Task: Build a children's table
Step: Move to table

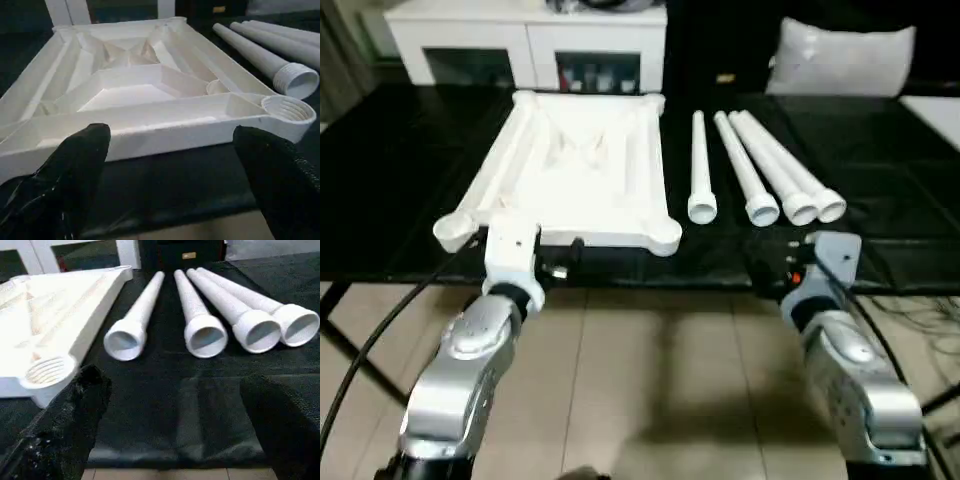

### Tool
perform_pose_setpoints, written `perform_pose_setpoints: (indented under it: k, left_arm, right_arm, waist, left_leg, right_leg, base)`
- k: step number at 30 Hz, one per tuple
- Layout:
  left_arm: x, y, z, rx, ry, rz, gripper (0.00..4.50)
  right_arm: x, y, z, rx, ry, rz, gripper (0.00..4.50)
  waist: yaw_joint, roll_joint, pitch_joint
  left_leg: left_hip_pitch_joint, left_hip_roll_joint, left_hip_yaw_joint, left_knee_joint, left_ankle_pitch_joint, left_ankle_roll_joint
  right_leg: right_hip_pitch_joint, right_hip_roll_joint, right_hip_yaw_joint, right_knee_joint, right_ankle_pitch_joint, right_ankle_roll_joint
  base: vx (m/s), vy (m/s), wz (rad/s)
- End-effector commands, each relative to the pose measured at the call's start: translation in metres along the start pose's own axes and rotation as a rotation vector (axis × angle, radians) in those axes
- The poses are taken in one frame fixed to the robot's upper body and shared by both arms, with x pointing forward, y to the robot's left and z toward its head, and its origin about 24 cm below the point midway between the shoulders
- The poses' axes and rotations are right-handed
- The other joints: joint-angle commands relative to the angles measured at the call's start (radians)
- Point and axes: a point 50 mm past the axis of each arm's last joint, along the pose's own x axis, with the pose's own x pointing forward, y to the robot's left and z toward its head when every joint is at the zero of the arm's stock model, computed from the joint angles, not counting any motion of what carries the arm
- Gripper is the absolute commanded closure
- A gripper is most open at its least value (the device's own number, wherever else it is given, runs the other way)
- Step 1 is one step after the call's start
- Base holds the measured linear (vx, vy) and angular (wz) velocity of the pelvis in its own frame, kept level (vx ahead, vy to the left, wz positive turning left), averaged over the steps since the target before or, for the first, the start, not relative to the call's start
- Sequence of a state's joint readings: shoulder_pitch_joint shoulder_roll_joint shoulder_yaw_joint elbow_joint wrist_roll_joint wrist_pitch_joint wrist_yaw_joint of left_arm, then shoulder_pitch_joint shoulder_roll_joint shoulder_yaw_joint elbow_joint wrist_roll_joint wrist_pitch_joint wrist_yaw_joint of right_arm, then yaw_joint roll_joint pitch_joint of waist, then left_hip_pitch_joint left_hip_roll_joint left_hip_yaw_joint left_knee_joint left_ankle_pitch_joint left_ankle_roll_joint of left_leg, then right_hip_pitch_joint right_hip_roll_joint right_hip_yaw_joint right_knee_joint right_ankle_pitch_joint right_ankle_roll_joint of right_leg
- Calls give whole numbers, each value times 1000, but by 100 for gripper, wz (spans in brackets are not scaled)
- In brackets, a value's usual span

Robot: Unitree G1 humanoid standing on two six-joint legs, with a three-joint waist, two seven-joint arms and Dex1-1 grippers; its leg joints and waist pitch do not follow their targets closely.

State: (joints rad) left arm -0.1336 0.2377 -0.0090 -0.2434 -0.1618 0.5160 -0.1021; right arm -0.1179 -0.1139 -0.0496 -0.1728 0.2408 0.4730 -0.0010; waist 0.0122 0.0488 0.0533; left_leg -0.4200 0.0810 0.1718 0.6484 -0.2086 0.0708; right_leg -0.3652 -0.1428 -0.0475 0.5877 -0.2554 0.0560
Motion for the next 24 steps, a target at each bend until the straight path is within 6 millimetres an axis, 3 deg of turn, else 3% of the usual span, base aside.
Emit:
perform_pose_setpoints:
  k: [1, 2, 3, 4, 5, 6, 7, 8, 9, 10, 11, 12, 13, 14, 15, 16, 17, 18, 19, 20, 21, 22, 23, 24]
  left_arm:
    - [-1, 0, 5, -4, -18, -5, 8]
    - [1, 0, 6, -35, -33, -1, 8]
    - [1, -1, 7, -43, -36, -1, 8]
    - [2, -1, 7, -40, -37, 3, 8]
    - [2, -1, 7, -38, -35, 4, 8]
    - [3, -1, 7, -36, -36, 3, 8]
    - [3, -1, 8, -35, -37, 3, 8]
    - [4, -1, 7, -34, -37, 3, 8]
    - [4, -1, 7, -32, -36, 3, 8]
    - [4, -1, 7, -32, -36, 4, 8]
    - [4, 0, 7, -32, -34, 7, 8]
    - [4, 0, 7, -33, -33, 9, 8]
    - [4, 0, 7, -33, -33, 9, 8]
    - [4, 0, 6, -31, -28, 10, 8]
    - [4, 0, 6, -32, -26, 13, 8]
    - [4, 0, 6, -32, -26, 13, 8]
    - [4, 0, 5, -32, -23, 16, 8]
    - [4, 0, 4, -31, -23, 17, 8]
    - [4, -1, 4, -29, -23, 16, 8]
    - [4, -1, 4, -29, -23, 15, 8]
    - [4, -1, 4, -29, -23, 14, 8]
    - [4, -1, 4, -29, -23, 14, 8]
    - [4, -1, 3, -28, -22, 15, 8]
    - [4, -1, 3, -28, -22, 15, 8]
  right_arm:
    - [3, 0, 5, -5, -13, 8, 0]
    - [5, 1, 7, -7, -17, 18, 0]
    - [5, 1, 7, -8, -18, 21, 0]
    - [6, 2, 7, -12, -20, 25, 0]
    - [6, 3, 8, -12, -21, 30, 0]
    - [7, 3, 7, -13, -19, 36, 0]
    - [7, 4, 7, -13, -17, 38, 0]
    - [7, 4, 6, -16, -16, 38, 0]
    - [7, 4, 6, -19, -15, 38, 0]
    - [8, 4, 6, -22, -13, 39, 0]
    - [8, 5, 6, -24, -11, 40, 0]
    - [8, 5, 6, -25, -10, 40, 0]
    - [8, 5, 6, -25, -10, 40, 0]
    - [9, 4, 5, -29, -3, 40, 0]
    - [9, 4, 4, -30, 0, 41, 0]
    - [9, 4, 4, -30, 0, 41, 0]
    - [9, 4, 3, -38, 7, 41, 0]
    - [8, 4, 2, -43, 10, 40, 0]
    - [8, 4, 1, -47, 13, 38, 0]
    - [8, 3, 1, -46, 14, 37, 0]
    - [8, 3, 1, -47, 15, 35, 0]
    - [8, 3, 1, -47, 15, 35, 0]
    - [8, 2, 0, -49, 17, 33, 0]
    - [8, 2, 0, -49, 17, 33, 0]
  waist:
    - [0, 33, -53]
    - [2, 19, -59]
    - [11, -20, -76]
    - [12, -41, -74]
    - [27, -59, -53]
    - [6, -37, -19]
    - [-2, -16, -13]
    - [-57, 32, 23]
    - [-1, 57, 9]
    - [9, 41, -3]
    - [19, 34, -29]
    - [5, -6, -56]
    - [-5, -55, -75]
    - [-7, -45, -31]
    - [6, -31, -6]
    - [8, -35, 5]
    - [12, -16, -15]
    - [1, -3, -26]
    - [-65, 20, -39]
    - [-67, 30, -50]
    - [-77, 20, -57]
    - [-79, 18, -62]
    - [-64, -28, -52]
    - [-64, -28, -52]
  left_leg:
    - [38, 103, -85, -264, -830, -456]
    - [45, 108, -66, -261, -784, -470]
    - [68, 112, -60, -214, -681, -415]
    - [75, 114, -75, -155, -605, -355]
    - [84, 83, -130, 46, -230, -185]
    - [50, 88, -172, 98, -86, -167]
    - [58, 95, -189, 87, -182, -205]
    - [85, 130, -242, -124, -1018, -341]
    - [-35, 76, -193, -258, -1291, -416]
    - [-23, 73, -165, -263, -1228, -359]
    - [11, 61, -141, -235, -1059, -301]
    - [46, 59, -116, -184, -863, -321]
    - [85, 56, -121, -92, -675, -281]
    - [44, 53, -138, 137, -177, -117]
    - [-41, 65, -146, 149, -76, -113]
    - [-22, 83, -140, 110, -96, -120]
    - [50, 99, -125, 8, -238, -117]
    - [84, 104, -119, -40, -288, -126]
    - [167, 215, -228, -176, -631, -105]
    - [182, 206, -243, -180, -603, -50]
    - [217, 201, -245, -161, -462, 110]
    - [222, 196, -246, -151, -361, 194]
    - [182, 157, -181, -128, -230, 262]
    - [182, 157, -181, -128, -230, 262]
  right_leg:
    - [4, 82, -58, 70, 51, -67]
    - [8, 48, -61, 50, 57, -103]
    - [-7, -20, -15, 5, -106, -129]
    - [-22, -77, 23, -32, -243, -141]
    - [-31, -206, 90, -147, -443, -182]
    - [6, -201, 37, -152, -665, -193]
    - [17, -165, -17, -138, -742, -176]
    - [-24, 22, -108, -25, -563, -54]
    - [102, 85, -101, 165, -158, -88]
    - [120, 100, -104, 169, -108, -95]
    - [123, 88, -78, 149, -212, -114]
    - [121, 25, -32, 76, -464, -143]
    - [105, -53, 13, -5, -625, -147]
    - [95, -200, 96, -181, -813, -280]
    - [188, -181, 75, -146, -817, -288]
    - [165, -150, 41, -144, -792, -278]
    - [143, -50, -8, -106, -688, -283]
    - [133, 0, -37, -84, -593, -271]
    - [54, 70, -26, 72, -237, -172]
    - [45, 74, -24, 86, -169, -140]
    - [2, 62, -15, 99, -82, -82]
    - [-14, 54, -10, 106, -54, -56]
    - [-9, 15, 31, 45, 34, -70]
    - [-9, 15, 31, 45, 34, -70]
  base:
    - [-80, 66, 9]
    - [-80, 66, 9]
    - [-60, -2, 12]
    - [-64, 1, 13]
    - [-64, 1, 13]
    - [-56, 65, -26]
    - [-53, 112, -37]
    - [-53, 112, -37]
    - [-113, 120, -8]
    - [-98, 42, -1]
    - [-98, 42, -1]
    - [15, -51, -4]
    - [0, 0, 0]
    - [0, 0, 0]
    - [40, 16, -26]
    - [69, 35, -10]
    - [69, 35, -10]
    - [-12, 50, 27]
    - [23, 65, 6]
    - [23, 65, 6]
    - [103, 18, -16]
    - [113, -42, 1]
    - [113, -42, 1]
    - [108, -81, 17]
